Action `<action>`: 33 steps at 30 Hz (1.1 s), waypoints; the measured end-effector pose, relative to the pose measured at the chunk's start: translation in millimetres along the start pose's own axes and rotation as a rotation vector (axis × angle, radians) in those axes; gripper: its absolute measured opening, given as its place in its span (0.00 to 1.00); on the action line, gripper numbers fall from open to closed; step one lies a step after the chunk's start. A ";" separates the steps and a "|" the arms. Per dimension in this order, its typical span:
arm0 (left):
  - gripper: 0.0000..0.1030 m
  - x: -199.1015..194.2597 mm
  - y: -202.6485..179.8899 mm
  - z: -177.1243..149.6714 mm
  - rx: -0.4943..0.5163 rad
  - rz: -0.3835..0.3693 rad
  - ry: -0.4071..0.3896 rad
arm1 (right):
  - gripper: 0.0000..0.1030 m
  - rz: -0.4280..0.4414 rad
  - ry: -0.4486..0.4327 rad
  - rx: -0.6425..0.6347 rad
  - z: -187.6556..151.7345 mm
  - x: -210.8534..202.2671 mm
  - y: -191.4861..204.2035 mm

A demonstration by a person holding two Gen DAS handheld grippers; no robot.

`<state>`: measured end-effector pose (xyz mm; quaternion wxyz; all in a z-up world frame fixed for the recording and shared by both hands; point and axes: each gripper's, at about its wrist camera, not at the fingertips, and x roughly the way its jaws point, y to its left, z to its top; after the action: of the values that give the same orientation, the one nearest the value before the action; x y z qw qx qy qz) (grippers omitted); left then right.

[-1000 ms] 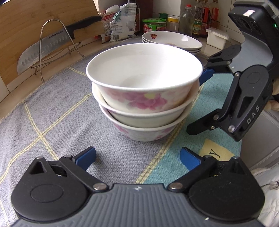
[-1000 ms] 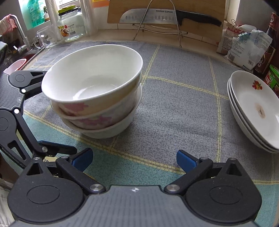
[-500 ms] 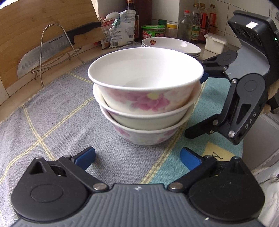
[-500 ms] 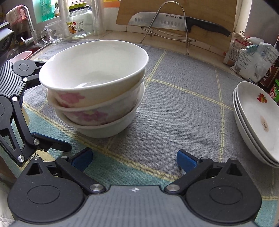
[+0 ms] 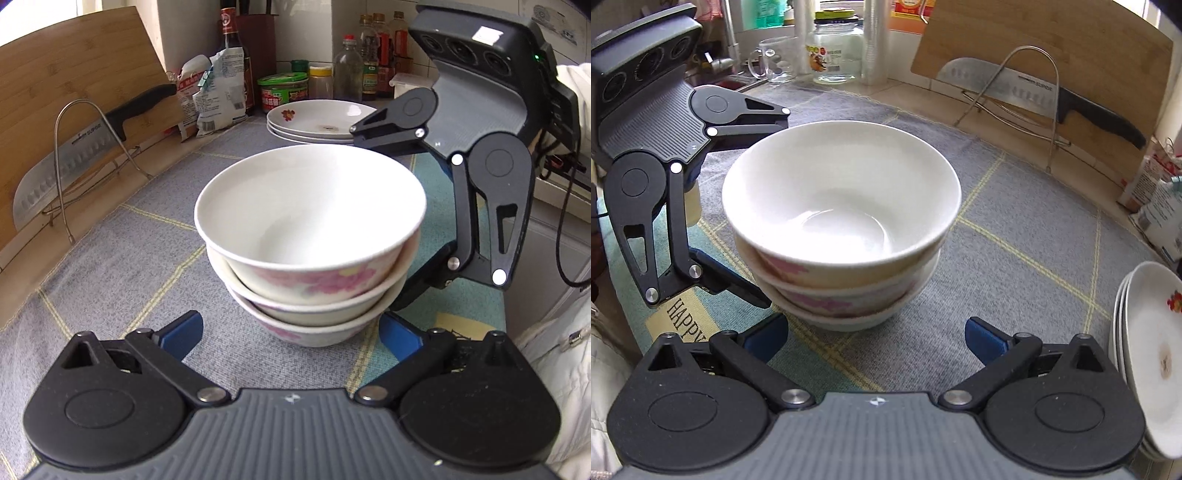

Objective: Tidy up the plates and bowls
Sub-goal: 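Clamp the three-bowl stack from opposite sides with both grippers, then lift the bowl stack with both grippers and carry it over the plate stack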

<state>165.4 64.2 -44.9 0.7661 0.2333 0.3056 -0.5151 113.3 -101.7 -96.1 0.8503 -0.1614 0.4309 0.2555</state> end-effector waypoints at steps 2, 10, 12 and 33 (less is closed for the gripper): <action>0.97 0.2 2.4 1.8 0.006 -0.019 0.006 | 1.00 0.025 0.005 -0.029 4.9 1.6 -2.5; 0.91 1.0 8.8 5.4 0.029 -0.088 0.012 | 0.98 0.125 0.028 -0.132 19.7 1.8 -11.0; 0.91 1.5 8.5 6.0 0.035 -0.095 0.014 | 0.97 0.144 0.032 -0.150 21.3 2.5 -11.4; 0.85 6.2 7.4 11.4 0.078 -0.150 0.031 | 0.88 0.235 0.049 -0.225 26.6 5.6 -17.1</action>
<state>176.6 55.1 -40.9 0.7110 0.2474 0.3137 -0.5787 143.2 -100.9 -84.4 0.7804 -0.2103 0.4359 0.3961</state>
